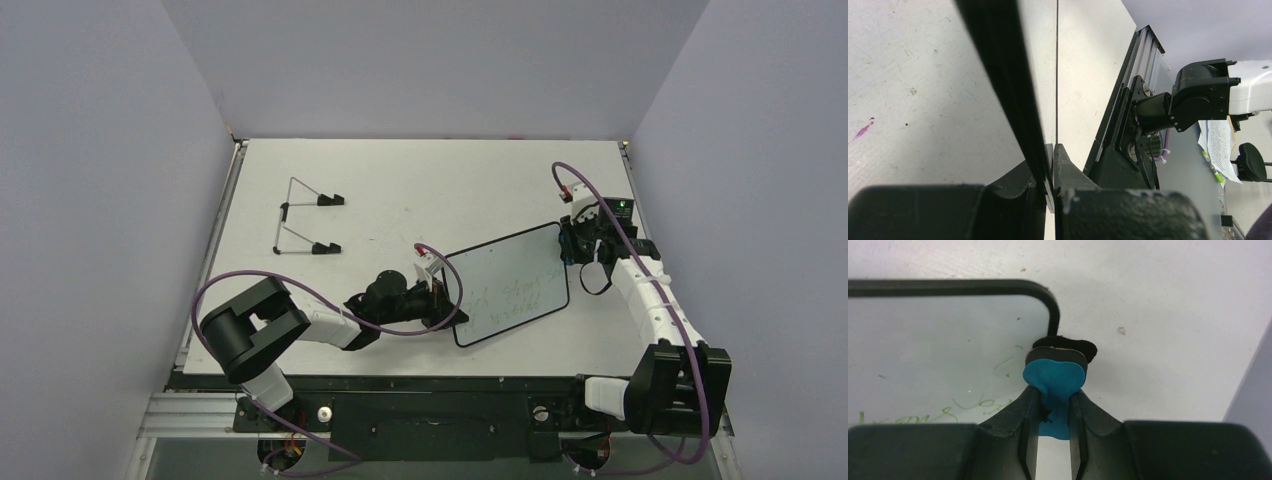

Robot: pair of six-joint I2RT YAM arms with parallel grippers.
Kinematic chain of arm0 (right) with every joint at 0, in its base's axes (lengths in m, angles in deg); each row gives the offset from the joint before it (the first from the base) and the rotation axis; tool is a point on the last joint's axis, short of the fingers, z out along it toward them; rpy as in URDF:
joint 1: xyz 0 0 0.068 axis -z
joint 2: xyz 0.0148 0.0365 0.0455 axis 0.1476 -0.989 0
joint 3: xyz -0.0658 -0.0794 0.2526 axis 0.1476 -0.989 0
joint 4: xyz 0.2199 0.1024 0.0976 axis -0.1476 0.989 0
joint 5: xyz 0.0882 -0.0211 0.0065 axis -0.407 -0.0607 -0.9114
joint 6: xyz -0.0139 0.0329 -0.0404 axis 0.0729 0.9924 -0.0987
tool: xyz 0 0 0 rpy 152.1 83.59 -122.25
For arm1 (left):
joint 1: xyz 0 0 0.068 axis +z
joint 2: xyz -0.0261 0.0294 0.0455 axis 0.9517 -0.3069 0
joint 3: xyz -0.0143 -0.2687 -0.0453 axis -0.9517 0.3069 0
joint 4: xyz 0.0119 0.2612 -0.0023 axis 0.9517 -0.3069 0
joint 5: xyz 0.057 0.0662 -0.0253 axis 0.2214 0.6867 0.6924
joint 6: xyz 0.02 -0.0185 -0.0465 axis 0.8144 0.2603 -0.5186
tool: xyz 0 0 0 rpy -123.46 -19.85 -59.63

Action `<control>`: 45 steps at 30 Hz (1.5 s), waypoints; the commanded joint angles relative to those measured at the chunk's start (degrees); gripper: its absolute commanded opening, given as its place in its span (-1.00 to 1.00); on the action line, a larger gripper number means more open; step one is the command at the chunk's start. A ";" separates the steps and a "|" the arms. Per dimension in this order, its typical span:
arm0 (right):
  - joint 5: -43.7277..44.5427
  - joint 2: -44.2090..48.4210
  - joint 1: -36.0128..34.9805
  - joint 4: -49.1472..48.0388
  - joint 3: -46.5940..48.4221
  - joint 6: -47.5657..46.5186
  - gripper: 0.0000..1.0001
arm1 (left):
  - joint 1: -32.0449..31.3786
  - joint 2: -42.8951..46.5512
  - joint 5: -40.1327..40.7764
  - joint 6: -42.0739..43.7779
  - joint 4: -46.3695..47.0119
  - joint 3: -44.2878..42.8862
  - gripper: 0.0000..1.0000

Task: Erase the whiteboard
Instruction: Erase the whiteboard at the center of the board.

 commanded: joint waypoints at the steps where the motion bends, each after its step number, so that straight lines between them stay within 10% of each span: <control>1: -7.16 -3.47 -0.18 7.92 3.90 -9.15 -1.00 | -0.31 0.76 -1.15 1.71 5.57 -0.62 -1.00; 8: -14.10 -1.47 -2.11 9.89 3.47 -11.81 -1.00 | -0.34 0.63 -1.19 1.63 5.91 -0.56 -1.00; 17: 7.62 3.66 -2.16 -9.59 -1.61 6.30 -1.00 | -0.33 0.46 -1.21 1.54 6.01 -0.70 -1.00; 30: -8.67 -0.80 -5.77 12.17 3.56 -17.57 -1.00 | -0.32 0.62 -1.18 1.54 6.22 -0.22 -1.00; 37: 11.43 1.04 -4.83 -6.09 0.61 2.04 -1.00 | -0.33 0.64 -1.29 1.52 6.49 -0.13 -1.00; 45: 10.78 1.44 -5.34 -7.36 -1.02 1.12 -1.00 | -0.34 0.72 -1.36 1.54 6.10 -0.27 -1.00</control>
